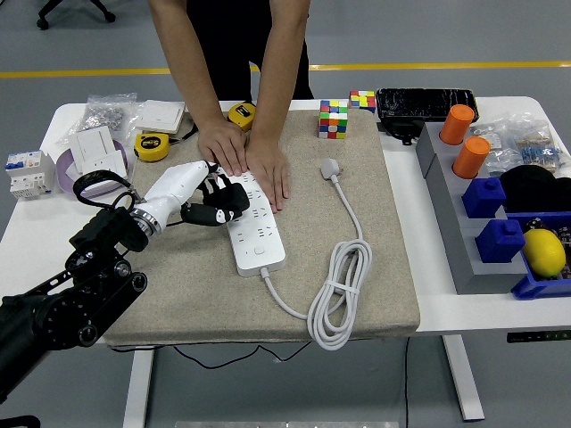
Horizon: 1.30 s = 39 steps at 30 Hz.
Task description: Pick up the plug,place it near the board,insert it into the board,press the button
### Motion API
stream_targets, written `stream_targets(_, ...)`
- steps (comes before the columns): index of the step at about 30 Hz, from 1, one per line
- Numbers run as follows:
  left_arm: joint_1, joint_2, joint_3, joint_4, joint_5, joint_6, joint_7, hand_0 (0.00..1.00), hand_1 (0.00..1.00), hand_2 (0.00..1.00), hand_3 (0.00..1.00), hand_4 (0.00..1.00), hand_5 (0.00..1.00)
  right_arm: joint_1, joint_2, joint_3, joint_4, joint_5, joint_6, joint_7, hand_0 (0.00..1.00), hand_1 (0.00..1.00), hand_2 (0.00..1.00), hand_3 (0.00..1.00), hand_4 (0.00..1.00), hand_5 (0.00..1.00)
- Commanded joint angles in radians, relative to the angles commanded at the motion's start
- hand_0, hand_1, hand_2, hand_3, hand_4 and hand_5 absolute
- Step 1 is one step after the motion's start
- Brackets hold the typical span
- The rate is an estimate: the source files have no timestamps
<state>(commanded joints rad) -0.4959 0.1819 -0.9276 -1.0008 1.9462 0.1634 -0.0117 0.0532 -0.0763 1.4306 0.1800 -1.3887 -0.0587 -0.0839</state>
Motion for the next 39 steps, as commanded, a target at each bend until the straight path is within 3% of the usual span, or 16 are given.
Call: stream_targets(39,-0.004,0.029,0.036,0.0,-0.011,-0.033,0.006,0.533,0.473,0.352,0.408,0.464,0.019,0.005,-0.003,0.005,0.0,0.004,-0.001,0.001,0.795,0.7,0.709,0.75,0.998,0.989)
